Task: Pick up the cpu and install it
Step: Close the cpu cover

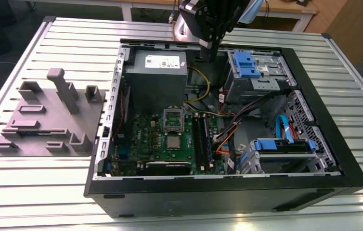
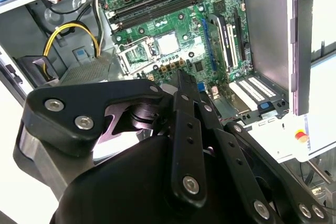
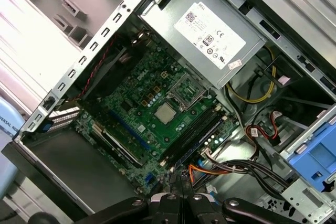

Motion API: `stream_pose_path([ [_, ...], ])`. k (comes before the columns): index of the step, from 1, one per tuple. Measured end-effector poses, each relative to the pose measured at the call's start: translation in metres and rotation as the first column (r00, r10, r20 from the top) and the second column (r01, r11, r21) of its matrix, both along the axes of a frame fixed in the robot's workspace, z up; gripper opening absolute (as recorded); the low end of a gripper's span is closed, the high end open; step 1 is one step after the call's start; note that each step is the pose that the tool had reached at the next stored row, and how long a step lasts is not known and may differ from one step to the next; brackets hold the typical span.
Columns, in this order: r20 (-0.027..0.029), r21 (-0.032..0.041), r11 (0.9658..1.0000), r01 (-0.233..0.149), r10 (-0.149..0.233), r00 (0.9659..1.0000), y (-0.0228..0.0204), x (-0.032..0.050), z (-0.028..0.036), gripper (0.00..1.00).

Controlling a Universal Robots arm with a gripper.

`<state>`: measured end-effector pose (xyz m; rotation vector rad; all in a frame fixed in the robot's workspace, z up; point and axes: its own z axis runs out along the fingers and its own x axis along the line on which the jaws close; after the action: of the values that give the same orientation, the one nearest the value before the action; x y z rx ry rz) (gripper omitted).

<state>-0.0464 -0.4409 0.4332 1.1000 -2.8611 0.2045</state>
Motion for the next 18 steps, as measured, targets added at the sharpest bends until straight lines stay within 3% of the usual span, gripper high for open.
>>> stream_pose_path([
  [8,0.0000,-0.0032,1.0000,0.000,0.000,1.0000,0.0000,0.0000,0.0000,0.10],
  [9,0.0000,-0.0145,0.9999,0.000,0.000,1.0000,0.0000,0.0000,0.0000,0.10],
  [12,0.0000,-0.0213,0.9998,0.000,0.000,1.0000,0.0000,0.0000,0.0000,0.10],
  [18,0.0000,-0.0237,0.9997,0.000,0.000,1.0000,0.0000,0.0000,0.0000,0.10],
])
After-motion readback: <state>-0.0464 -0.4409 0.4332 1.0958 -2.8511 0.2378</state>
